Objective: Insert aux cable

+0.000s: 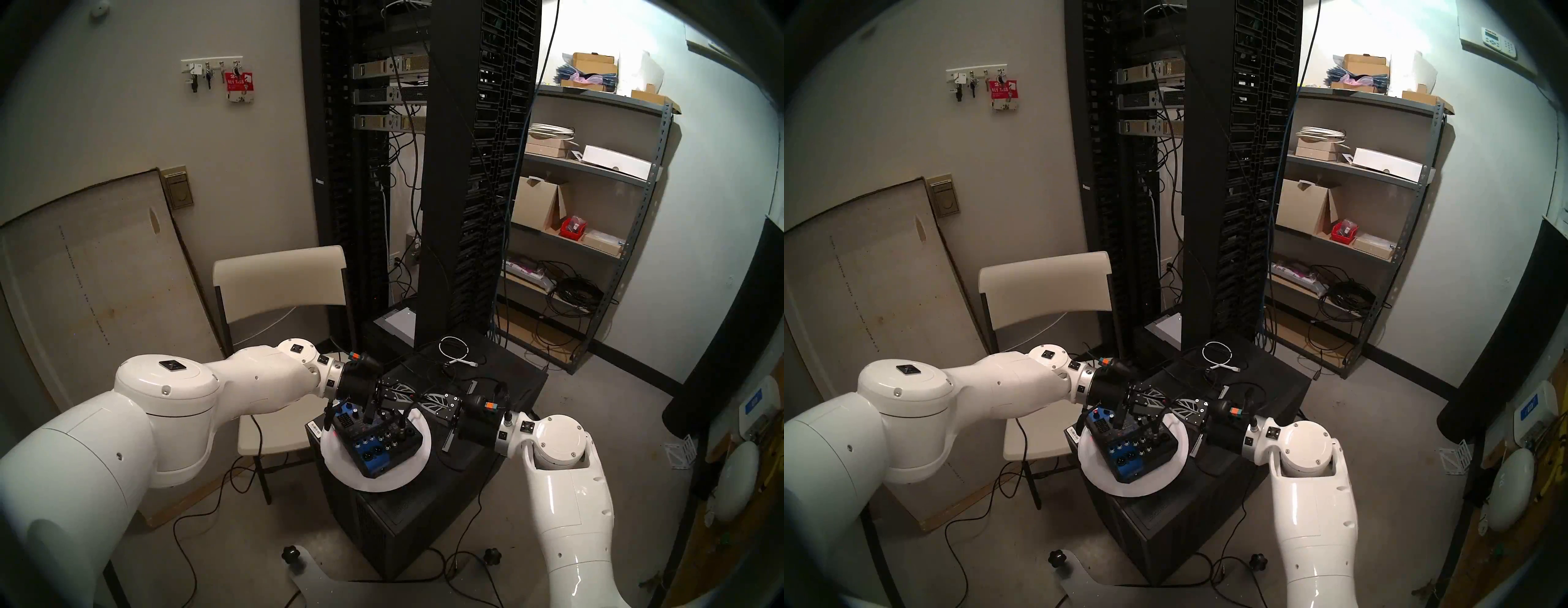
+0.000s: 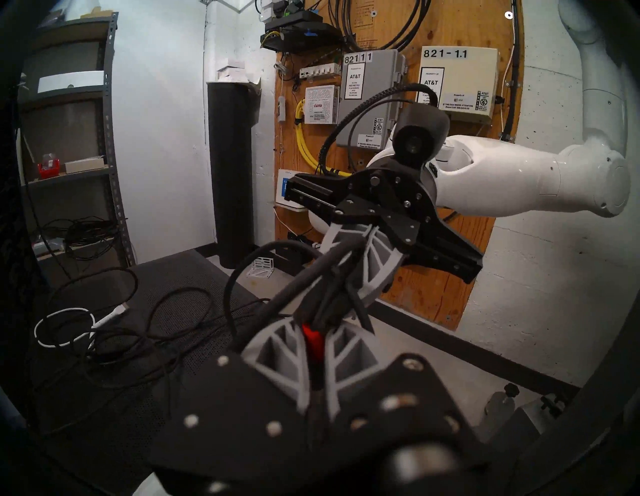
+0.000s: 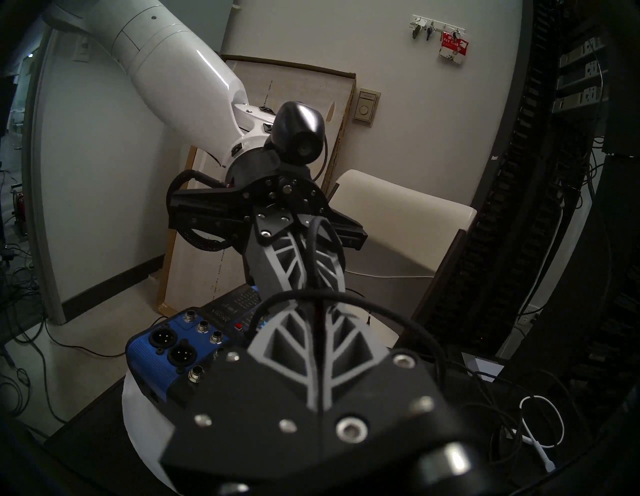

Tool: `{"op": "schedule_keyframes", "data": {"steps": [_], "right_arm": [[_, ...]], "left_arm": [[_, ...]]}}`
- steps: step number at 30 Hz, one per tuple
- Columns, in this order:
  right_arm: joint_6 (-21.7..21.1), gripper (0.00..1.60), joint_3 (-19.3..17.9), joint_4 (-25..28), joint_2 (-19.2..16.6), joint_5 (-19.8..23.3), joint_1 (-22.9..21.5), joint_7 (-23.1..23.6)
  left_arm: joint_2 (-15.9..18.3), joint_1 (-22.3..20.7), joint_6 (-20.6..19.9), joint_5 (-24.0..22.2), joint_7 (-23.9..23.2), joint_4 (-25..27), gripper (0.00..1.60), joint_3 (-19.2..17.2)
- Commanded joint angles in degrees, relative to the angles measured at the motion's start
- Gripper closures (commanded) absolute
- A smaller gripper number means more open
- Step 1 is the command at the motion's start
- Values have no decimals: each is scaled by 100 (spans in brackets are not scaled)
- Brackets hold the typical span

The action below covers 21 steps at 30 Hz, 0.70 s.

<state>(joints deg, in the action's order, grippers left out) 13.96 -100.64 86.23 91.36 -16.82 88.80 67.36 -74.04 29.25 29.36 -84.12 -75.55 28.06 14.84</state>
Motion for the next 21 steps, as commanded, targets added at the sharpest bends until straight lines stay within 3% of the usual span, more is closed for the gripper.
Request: {"op": "schedule_keyframes", "data": {"steps": [1,7,21], "right_arm": [[-28,160,5,-44,-8,-37,15,-8],[-34,160,0,-34,-21,-9,19,3],[-14,160,4,-48,-29,18,12,2]], "left_arm": [[-92,-155,69,-289,-413,206,160,-311],[-120,-77,165,-244,-529,139,160,-361],[-154,-216,280,8,-312,-86,160,-292]]}}
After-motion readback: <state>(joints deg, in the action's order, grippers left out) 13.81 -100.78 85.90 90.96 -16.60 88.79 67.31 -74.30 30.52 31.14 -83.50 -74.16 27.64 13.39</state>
